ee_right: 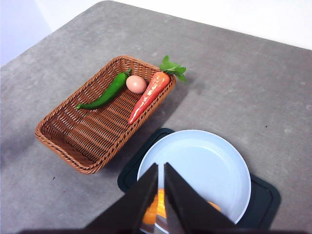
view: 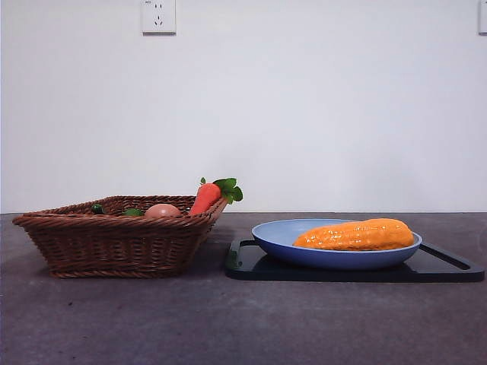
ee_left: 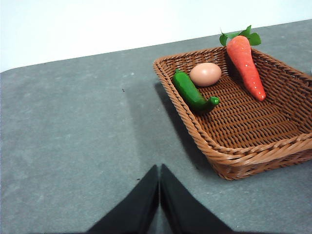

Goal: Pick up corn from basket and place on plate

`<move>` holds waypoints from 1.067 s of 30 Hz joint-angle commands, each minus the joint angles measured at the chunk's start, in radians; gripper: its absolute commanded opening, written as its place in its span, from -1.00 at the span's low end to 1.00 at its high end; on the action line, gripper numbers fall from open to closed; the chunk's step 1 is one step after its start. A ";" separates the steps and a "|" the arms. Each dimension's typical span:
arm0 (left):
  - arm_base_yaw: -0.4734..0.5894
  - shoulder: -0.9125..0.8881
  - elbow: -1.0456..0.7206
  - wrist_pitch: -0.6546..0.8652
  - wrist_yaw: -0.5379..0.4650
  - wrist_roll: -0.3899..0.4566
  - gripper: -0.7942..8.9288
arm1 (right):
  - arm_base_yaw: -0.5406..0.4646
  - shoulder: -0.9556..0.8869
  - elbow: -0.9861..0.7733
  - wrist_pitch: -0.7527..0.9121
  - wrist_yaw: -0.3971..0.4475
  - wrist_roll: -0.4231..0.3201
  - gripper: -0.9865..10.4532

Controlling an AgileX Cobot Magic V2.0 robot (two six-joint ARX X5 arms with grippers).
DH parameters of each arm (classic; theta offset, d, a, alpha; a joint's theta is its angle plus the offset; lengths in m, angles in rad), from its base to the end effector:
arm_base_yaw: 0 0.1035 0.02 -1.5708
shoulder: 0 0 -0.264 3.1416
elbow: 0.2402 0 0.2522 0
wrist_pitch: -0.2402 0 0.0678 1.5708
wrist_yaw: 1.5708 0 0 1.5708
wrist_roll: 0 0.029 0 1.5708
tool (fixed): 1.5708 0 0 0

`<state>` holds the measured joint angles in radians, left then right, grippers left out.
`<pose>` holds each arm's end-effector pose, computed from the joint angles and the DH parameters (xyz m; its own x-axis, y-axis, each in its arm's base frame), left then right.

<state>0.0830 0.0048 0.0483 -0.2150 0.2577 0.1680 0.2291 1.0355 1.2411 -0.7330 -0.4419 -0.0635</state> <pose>0.0929 0.0003 0.1590 0.9706 -0.1750 -0.1650 0.1961 0.9730 0.1219 0.1862 0.0562 0.3920 0.6636 0.5939 -0.4549 -0.5951 0.7875 0.1600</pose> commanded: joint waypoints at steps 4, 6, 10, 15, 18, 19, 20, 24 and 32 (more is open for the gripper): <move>0.002 -0.002 -0.023 -0.017 0.001 -0.005 -0.82 | 0.003 0.008 0.017 0.011 -0.002 0.000 -0.82; 0.002 -0.002 -0.023 -0.017 0.001 -0.005 -0.82 | 0.003 0.008 0.017 0.014 -0.002 0.000 -0.82; 0.002 -0.002 -0.023 -0.017 0.001 -0.005 -0.82 | 0.003 0.008 0.017 0.031 -0.002 0.000 -0.82; 0.002 -0.002 -0.023 -0.017 0.000 -0.005 -0.82 | 0.003 0.008 0.017 0.062 -0.002 0.000 -0.82; 0.002 -0.002 -0.023 -0.017 0.001 -0.005 -0.82 | 0.003 0.008 0.017 0.064 -0.002 0.000 -0.82; 0.002 -0.002 -0.023 -0.017 0.001 -0.005 -0.82 | 0.003 0.008 0.017 0.064 -0.002 0.000 -0.82; 0.002 -0.002 -0.023 -0.017 0.001 -0.005 -0.82 | 0.003 0.008 0.017 0.064 -0.002 0.000 -0.82; 0.002 -0.002 -0.023 -0.017 0.001 -0.005 -0.82 | 0.004 0.008 0.017 0.068 -0.002 0.000 -0.82; 0.002 -0.002 -0.023 -0.017 0.000 -0.005 -0.82 | -0.072 -0.090 0.017 0.068 0.055 0.000 -0.82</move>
<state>0.0830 0.0048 0.0483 -0.2146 0.2581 0.1680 0.1604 0.9596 1.2411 -0.6758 -0.3889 -0.0635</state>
